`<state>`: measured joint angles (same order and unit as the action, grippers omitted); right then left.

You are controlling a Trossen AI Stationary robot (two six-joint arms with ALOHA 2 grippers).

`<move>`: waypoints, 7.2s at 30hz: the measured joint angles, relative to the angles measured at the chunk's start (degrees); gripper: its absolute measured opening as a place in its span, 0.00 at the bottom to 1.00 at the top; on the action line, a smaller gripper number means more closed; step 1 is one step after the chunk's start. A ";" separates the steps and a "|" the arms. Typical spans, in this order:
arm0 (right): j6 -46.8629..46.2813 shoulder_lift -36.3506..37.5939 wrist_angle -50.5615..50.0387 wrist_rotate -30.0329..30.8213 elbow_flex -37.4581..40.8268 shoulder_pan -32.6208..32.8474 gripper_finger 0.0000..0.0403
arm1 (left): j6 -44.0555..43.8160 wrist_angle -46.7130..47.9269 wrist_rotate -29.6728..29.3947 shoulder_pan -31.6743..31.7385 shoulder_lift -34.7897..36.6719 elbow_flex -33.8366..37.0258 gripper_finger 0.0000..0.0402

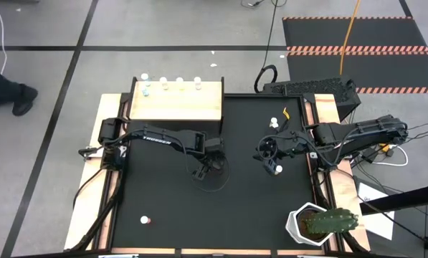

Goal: Pick and place medicine bottles onto shelf by color
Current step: Put the top red pill bottle on the shelf aligned with the red pill bottle, then put the bottom yellow pill bottle on the shelf aligned with the yellow pill bottle

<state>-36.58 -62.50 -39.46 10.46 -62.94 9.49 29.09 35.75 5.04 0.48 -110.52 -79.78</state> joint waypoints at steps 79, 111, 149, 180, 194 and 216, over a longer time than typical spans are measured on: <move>-0.31 0.00 -1.05 -3.06 0.00 -6.90 0.42 | -18.66 25.15 -4.19 52.60 22.51 -5.34 0.35; 5.60 -0.24 28.44 -12.03 9.35 -8.39 0.42 | -25.49 38.94 -0.71 37.89 24.47 -31.81 0.69; -8.25 2.25 -21.18 -8.65 11.40 -6.42 0.35 | -48.78 -37.36 -12.61 -10.40 18.69 10.96 0.69; 3.68 2.23 -4.12 -7.32 27.93 3.97 0.61 | -38.56 -25.99 -12.78 -4.51 16.05 10.92 0.69; 1.86 2.29 -0.58 -7.56 26.41 2.83 0.23 | -38.39 -26.72 -10.58 -2.14 16.84 10.92 0.69; 20.52 -4.93 8.40 -24.49 -4.23 -8.72 0.26 | -43.35 -43.83 16.58 1.94 17.73 10.89 0.69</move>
<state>-16.05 -67.43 -31.06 -14.03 -67.17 0.77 -14.26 -8.08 21.62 2.42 -92.79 -68.88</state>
